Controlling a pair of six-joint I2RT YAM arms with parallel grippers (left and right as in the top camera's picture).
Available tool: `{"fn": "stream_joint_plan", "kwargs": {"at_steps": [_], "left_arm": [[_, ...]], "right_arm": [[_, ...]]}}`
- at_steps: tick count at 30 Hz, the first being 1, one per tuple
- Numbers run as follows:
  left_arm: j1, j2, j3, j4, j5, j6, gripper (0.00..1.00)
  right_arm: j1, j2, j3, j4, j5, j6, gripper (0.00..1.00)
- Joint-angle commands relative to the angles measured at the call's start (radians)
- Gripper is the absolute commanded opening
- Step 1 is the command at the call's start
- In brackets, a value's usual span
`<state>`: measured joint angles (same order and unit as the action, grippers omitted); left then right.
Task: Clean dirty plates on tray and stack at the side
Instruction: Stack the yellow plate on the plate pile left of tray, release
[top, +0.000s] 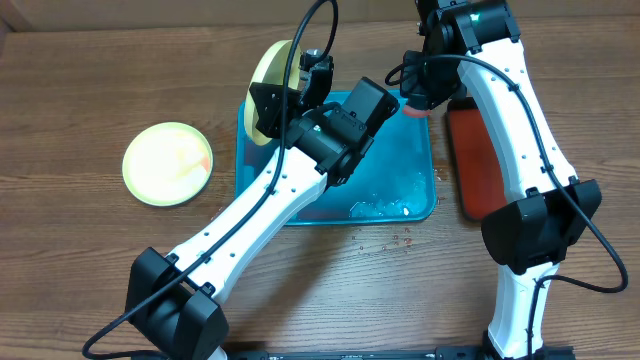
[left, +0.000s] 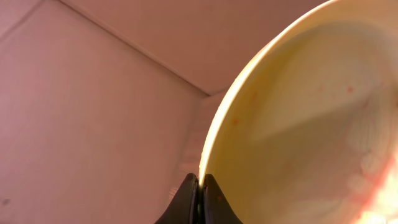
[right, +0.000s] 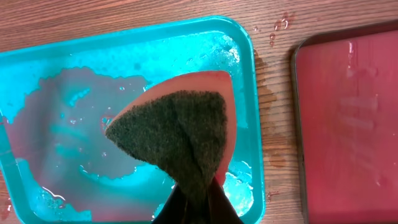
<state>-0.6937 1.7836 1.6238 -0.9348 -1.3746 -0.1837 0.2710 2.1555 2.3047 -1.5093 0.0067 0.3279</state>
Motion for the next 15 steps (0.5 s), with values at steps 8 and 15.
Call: {"fn": "stream_joint_plan", "kwargs": {"at_steps": [8,15], "left_arm": [[-0.009,-0.032,0.016,0.005,-0.138,-0.022,0.04],[-0.009,-0.032,0.016,0.005,-0.122,-0.022,0.04]], "right_arm": [[0.002,-0.005,0.012,0.008,-0.002,-0.007,0.04],[0.002,-0.005,0.012,0.008,-0.001,-0.011,0.04]]}}
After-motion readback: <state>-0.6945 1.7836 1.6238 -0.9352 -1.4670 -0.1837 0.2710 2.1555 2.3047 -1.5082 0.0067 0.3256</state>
